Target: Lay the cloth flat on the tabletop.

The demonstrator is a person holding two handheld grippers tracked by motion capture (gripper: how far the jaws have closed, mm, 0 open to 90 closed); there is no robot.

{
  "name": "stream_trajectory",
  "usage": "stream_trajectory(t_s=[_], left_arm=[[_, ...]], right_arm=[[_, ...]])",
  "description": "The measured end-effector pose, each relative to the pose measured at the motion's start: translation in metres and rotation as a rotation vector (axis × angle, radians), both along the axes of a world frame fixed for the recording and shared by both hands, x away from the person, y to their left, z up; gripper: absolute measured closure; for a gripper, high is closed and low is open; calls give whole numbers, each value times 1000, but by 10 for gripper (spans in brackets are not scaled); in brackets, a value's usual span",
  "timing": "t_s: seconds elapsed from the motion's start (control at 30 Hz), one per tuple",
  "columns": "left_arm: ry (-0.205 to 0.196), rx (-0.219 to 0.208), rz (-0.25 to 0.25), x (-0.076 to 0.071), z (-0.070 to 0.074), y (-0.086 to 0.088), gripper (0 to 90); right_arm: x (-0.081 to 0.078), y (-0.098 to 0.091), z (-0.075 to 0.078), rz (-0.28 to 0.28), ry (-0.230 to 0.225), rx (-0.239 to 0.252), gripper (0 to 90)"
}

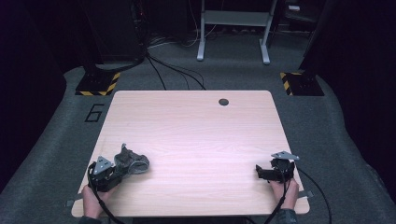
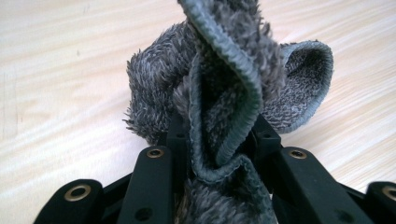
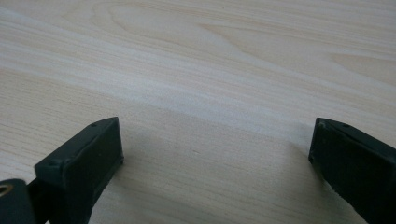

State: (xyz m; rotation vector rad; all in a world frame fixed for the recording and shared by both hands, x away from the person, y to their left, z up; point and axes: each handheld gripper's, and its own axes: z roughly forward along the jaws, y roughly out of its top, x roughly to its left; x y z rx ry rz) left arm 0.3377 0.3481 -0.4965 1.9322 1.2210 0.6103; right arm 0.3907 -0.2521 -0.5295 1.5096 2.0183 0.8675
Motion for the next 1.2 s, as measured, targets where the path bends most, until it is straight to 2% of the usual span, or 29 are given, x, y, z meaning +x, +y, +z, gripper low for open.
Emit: stream_trajectory(t_s=[0.13, 0.33, 0.47, 0.5, 0.53, 0.57, 0.6, 0.63, 0.67, 0.7, 0.8, 0.97, 1.0, 1.03, 1.2], left_arm=[[-39, 7, -27, 3, 16, -9, 675], [-62, 21, -71, 12, 30, -22, 673], [-85, 25, -131, 24, 38, -42, 672], [-85, 25, -131, 24, 38, -42, 671], [-93, 29, -155, 29, 41, -51, 671], [-93, 29, -155, 29, 41, -51, 670], [-98, 31, -178, 35, 43, -60, 670], [-98, 31, -178, 35, 43, -60, 670], [-98, 32, -198, 41, 44, -68, 670], [-98, 32, -198, 41, 44, -68, 669], [-96, 30, -237, 54, 47, -84, 669], [-91, 37, -276, 64, 49, -100, 668], [-91, 36, -288, 69, 48, -109, 666], [-91, 36, -288, 69, 48, -109, 665], [-70, 23, -327, 86, 44, -130, 663]], right_arm=[[0, 0, 0, 0, 0, 0, 22], [0, 0, 0, -2, 0, -1, 27], [0, 0, 0, -8, 0, 2, 29], [0, 0, 0, -8, 0, 2, 29], [0, 0, 0, -8, 1, 2, 29], [0, 0, 0, -8, 1, 2, 29], [0, 0, 0, -9, 2, 2, 29], [0, 0, 0, -9, 2, 2, 29], [0, 0, 0, -10, 1, 2, 30], [0, 0, 0, -10, 1, 2, 30], [0, 0, 0, -11, 1, 2, 31], [0, 0, 0, -12, 2, 2, 31], [0, 0, 0, -11, 4, 1, 31], [0, 0, 0, -11, 4, 1, 31], [0, 0, 0, -13, 0, 0, 32]])
